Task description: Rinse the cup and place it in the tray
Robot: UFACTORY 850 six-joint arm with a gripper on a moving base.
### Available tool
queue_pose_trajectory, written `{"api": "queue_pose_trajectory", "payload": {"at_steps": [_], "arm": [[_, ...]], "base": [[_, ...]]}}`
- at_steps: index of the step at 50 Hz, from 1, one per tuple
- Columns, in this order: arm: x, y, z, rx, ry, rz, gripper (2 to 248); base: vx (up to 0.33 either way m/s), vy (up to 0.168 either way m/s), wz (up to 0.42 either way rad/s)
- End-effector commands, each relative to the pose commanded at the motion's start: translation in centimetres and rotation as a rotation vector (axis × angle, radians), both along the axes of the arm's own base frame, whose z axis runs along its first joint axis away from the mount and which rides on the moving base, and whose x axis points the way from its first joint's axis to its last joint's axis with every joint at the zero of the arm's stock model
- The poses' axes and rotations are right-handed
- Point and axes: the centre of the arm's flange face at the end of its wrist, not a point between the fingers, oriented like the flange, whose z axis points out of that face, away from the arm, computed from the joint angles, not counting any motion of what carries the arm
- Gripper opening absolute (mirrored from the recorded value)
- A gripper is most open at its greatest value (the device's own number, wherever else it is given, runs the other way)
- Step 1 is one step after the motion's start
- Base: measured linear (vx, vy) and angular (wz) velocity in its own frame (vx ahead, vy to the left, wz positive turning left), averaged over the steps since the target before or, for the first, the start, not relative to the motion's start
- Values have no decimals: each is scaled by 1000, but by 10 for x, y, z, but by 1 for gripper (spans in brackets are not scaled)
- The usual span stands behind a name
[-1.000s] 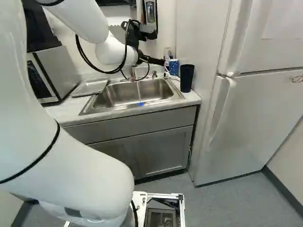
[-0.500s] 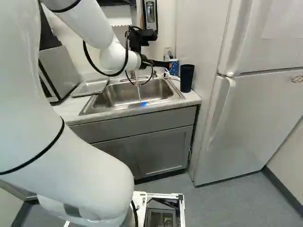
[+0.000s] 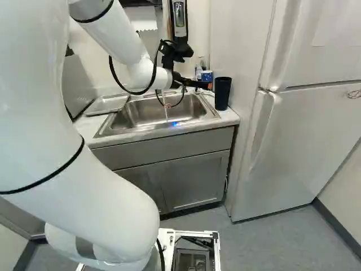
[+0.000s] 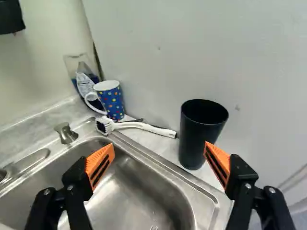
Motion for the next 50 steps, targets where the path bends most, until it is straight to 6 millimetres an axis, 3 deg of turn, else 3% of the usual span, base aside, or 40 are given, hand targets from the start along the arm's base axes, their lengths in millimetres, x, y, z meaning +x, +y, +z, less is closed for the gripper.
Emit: {"api": "queue_pose_trajectory", "payload": {"at_steps": [25,50], "arm": [[6,-13,-27,6,23,-161,247],[40,-20,-58,0,63,-253,247]], "base": [[0,0,0],[0,0,0]]}}
